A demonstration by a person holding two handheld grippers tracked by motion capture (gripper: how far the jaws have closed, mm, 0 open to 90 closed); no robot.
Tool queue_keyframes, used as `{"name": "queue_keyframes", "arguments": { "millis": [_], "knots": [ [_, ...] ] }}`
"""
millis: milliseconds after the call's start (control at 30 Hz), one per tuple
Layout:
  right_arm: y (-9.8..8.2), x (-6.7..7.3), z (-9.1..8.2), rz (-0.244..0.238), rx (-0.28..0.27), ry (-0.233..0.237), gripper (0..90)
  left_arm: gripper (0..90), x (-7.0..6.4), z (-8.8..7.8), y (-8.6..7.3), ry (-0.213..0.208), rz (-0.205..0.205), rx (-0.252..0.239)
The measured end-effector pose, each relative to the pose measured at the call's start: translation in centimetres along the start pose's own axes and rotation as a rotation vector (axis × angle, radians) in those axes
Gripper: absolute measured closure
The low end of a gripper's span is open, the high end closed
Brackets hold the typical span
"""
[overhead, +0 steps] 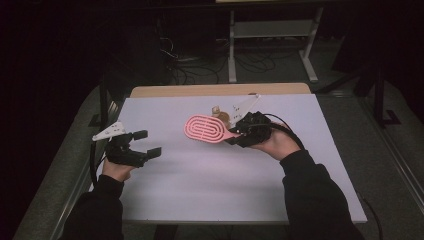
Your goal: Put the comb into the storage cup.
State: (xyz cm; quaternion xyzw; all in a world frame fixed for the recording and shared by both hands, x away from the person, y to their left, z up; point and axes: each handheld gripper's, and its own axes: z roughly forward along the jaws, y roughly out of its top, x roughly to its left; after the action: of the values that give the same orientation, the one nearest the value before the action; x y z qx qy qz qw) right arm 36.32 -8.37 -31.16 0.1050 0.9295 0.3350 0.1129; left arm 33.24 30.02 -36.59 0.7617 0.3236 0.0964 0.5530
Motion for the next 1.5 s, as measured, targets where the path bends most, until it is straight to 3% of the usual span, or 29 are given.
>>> {"name": "queue_keyframes", "arguments": {
  "millis": [233, 533, 700, 1000, 1500],
  "knots": [
    [1.0, -0.1, -0.5, -0.017, -0.013, -0.012, 67.8, 1.9, -0.2, 0.5, 1.8, -0.028, 0.005, -0.005],
    [2.3, -0.2, -1.1, -0.031, -0.027, -0.025, 67.8, 1.8, 0.0, 1.1, 3.3, -0.063, -0.041, -0.018],
    [2.7, -0.3, -1.2, -0.036, -0.027, -0.027, 67.8, 1.8, -0.1, 1.8, 3.5, -0.065, -0.025, 0.012],
    [3.6, -0.3, -1.4, -0.056, -0.037, -0.028, 67.8, 1.8, -0.7, 2.8, 4.8, -0.126, -0.029, 0.035],
    [4.5, -0.3, -1.6, -0.070, -0.059, -0.032, 67.9, 1.9, -1.5, 4.4, 6.6, -0.193, -0.044, 0.073]
  ]
}}
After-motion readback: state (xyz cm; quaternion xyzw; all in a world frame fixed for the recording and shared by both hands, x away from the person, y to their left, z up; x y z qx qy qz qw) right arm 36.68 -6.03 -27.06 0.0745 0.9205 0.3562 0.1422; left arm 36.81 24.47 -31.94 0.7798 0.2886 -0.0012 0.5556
